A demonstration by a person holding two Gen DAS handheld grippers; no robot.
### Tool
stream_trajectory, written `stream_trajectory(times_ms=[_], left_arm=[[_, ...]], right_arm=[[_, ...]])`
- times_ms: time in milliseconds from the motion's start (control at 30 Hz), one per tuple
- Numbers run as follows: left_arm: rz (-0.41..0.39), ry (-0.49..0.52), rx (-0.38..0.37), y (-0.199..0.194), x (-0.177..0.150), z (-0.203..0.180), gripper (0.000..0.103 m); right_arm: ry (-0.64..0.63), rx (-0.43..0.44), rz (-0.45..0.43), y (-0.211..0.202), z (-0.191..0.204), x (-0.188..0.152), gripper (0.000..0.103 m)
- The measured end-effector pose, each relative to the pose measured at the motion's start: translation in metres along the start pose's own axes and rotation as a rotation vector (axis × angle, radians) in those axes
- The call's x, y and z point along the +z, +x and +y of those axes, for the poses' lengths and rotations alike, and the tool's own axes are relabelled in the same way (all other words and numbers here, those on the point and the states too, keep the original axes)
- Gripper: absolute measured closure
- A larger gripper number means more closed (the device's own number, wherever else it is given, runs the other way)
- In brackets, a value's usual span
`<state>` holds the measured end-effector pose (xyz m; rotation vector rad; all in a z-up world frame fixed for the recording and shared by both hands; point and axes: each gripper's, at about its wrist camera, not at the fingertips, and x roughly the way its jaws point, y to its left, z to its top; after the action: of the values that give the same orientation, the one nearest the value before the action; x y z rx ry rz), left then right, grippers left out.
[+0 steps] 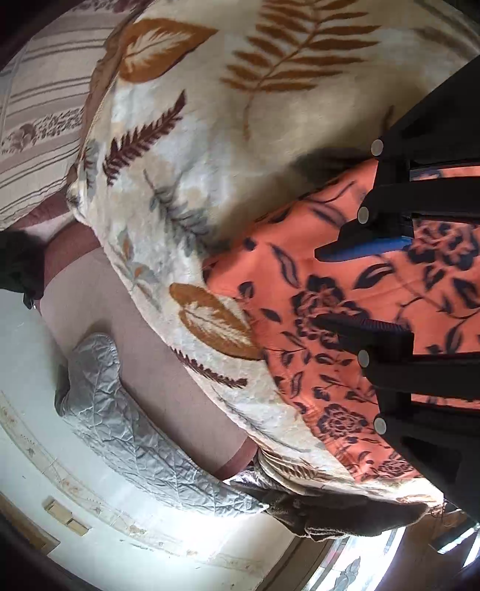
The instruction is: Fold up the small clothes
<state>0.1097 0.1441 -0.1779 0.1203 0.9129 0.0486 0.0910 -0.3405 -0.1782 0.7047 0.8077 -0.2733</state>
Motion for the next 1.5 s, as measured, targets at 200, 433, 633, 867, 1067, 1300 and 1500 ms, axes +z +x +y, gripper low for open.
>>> stream_trajectory(times_ms=[200,433,633,867,1067,1300,1500], left_arm=[[0.019,0.033,0.026,0.016,0.008,-0.006,0.0],[0.017,0.01,0.027,0.015,0.01,0.002,0.0],[0.005,-0.002,0.043,0.006,0.006,0.011,0.0],[0.048,-0.008,0.064,0.011,-0.004,0.02,0.0],[0.102,-0.009,0.071,0.022,-0.012,0.028,0.0],[0.138,-0.039,0.044,0.031,-0.008,0.032,0.0],[0.154,-0.072,0.018,0.036,-0.006,0.04,0.0]], right_arm=[[0.106,-0.102,0.068,0.077,-0.021,0.043,0.072],[0.17,0.045,0.019,0.038,-0.036,0.029,0.072],[0.085,0.15,0.064,-0.035,-0.035,-0.033,0.058],[0.177,0.178,0.111,-0.067,-0.064,-0.109,0.035],[0.342,0.196,0.101,-0.04,-0.091,-0.117,0.035],[0.386,0.17,0.004,-0.018,-0.086,-0.098,0.052],[0.341,0.099,-0.015,-0.01,-0.071,-0.091,0.072]])
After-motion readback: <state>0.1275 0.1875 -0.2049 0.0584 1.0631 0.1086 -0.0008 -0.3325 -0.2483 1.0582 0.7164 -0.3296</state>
